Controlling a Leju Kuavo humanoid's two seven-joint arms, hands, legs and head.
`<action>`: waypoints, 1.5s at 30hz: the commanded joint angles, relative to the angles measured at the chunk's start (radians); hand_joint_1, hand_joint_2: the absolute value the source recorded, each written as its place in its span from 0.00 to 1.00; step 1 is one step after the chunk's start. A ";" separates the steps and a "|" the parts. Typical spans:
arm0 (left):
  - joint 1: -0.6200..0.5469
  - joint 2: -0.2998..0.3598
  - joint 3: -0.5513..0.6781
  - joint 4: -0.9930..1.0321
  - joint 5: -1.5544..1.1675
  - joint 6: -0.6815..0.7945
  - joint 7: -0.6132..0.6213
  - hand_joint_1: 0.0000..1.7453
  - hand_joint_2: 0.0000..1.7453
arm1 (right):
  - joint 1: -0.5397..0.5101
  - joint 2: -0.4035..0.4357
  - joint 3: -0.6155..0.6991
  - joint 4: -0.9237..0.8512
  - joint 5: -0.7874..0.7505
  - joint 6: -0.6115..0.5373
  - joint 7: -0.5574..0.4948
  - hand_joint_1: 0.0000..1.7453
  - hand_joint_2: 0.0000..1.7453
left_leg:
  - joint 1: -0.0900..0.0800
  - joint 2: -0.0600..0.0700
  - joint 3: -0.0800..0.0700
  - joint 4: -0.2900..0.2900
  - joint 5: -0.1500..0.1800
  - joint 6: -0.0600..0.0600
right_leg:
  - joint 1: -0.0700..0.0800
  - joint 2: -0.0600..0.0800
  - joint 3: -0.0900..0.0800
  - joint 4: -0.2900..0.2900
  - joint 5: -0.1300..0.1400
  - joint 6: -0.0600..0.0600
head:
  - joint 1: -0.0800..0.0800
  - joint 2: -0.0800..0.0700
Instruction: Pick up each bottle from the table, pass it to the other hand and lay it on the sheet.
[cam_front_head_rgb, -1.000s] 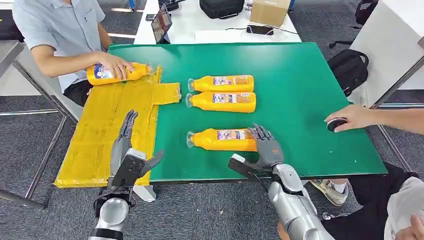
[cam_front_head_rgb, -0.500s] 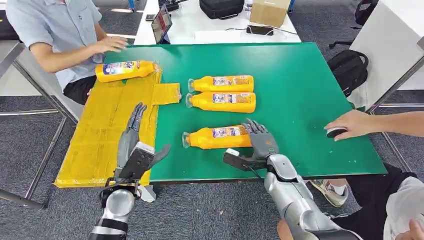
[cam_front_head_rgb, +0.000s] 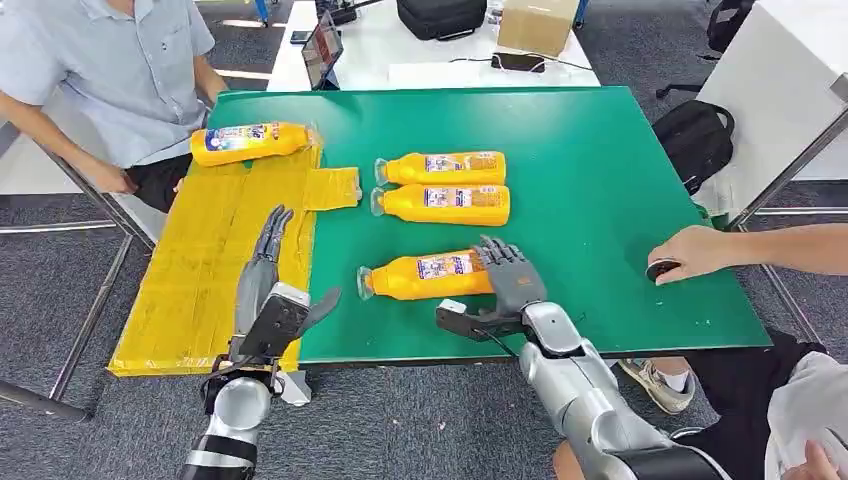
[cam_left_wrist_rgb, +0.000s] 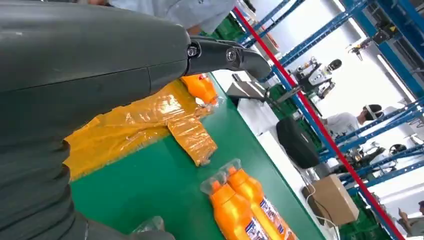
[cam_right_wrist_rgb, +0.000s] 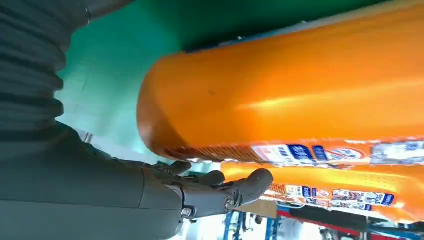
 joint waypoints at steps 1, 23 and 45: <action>-0.036 0.018 0.031 0.070 0.004 0.003 0.004 0.00 1.00 | -0.057 0.024 0.067 0.146 0.052 0.182 0.070 0.89 1.00 | 0.001 0.001 0.000 0.000 0.000 -0.001 | 0.001 0.001 0.000 0.000 0.001 -0.001 | 0.000 0.000; -0.059 0.005 0.051 0.112 0.019 0.012 -0.014 0.00 1.00 | -0.007 0.101 -0.264 -0.001 -0.516 0.237 -0.374 1.00 1.00 | 0.001 0.000 0.000 0.000 0.001 -0.001 | 0.002 0.000 -0.001 0.000 0.003 -0.005 | 0.000 0.000; 0.090 -0.010 0.010 0.265 0.982 -0.714 0.126 0.00 1.00 | 0.320 0.172 -0.103 -0.660 -1.000 0.369 -0.553 1.00 1.00 | 0.001 -0.002 -0.005 -0.002 0.000 -0.001 | 0.001 -0.002 -0.005 -0.002 0.001 -0.004 | 0.000 0.000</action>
